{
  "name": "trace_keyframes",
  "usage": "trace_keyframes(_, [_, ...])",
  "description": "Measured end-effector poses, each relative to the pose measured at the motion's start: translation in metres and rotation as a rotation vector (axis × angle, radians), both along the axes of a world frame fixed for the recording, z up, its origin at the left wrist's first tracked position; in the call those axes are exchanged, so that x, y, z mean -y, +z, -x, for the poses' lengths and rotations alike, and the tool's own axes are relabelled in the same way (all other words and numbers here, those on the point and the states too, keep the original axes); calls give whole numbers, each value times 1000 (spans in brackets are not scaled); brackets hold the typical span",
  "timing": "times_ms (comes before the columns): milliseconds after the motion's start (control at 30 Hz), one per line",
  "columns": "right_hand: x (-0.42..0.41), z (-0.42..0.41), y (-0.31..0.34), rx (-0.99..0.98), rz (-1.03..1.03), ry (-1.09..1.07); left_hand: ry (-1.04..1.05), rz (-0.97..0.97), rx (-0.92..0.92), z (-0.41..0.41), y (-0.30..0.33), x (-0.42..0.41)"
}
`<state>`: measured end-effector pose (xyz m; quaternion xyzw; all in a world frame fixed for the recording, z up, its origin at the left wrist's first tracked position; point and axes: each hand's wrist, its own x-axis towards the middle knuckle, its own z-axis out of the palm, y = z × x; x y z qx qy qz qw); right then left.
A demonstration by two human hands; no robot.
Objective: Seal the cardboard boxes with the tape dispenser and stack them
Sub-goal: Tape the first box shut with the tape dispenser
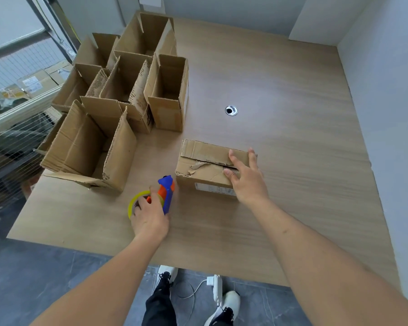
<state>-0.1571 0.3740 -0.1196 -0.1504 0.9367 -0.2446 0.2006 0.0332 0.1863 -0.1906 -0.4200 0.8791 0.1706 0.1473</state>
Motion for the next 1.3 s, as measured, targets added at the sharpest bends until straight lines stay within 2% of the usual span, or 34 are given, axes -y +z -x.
trace_keyframes(100, [-1, -3, -1, -5, -13, 6, 1, -50, -98, -8, -1, 8])
trace_keyframes(233, [-3, -4, -1, 0, -8, 21, 47, -77, -458, -22, 21, 15])
trace_keyframes(333, [-4, -3, 0, 27, 2, 24, -127, -60, -747, -22, 48, 27])
trace_keyframes(433, [-5, -7, -1, 30, 15, 44, -303, -79, -839, -9, 75, 36])
trace_keyframes(633, [-13, -21, -3, 43, 33, 75, -564, -170, -754, 31, 108, 40])
trace_keyframes(767, [-22, -17, -10, 68, 151, 90, -752, -202, -597, 55, 113, 39])
trace_keyframes(867, [-27, -11, -12, 84, 226, 116, -812, -217, -543, 65, 112, 37])
trace_keyframes(933, [-29, -7, -7, 24, 97, 131, -818, -230, -527, 71, 113, 37])
trace_keyframes(1000, [-33, -6, -2, -174, 0, 95, -826, -239, -518, 75, 114, 36])
trace_keyframes(1067, [-37, -5, -1, -313, 190, 75, -839, -246, -507, 78, 114, 37])
trace_keyframes(1167, [-34, -5, 0, -140, 451, 95, -853, -250, -484, 79, 113, 41])
trace_keyframes(1300, [-27, -3, 2, 3, 515, 67, -860, -264, -462, 80, 113, 43])
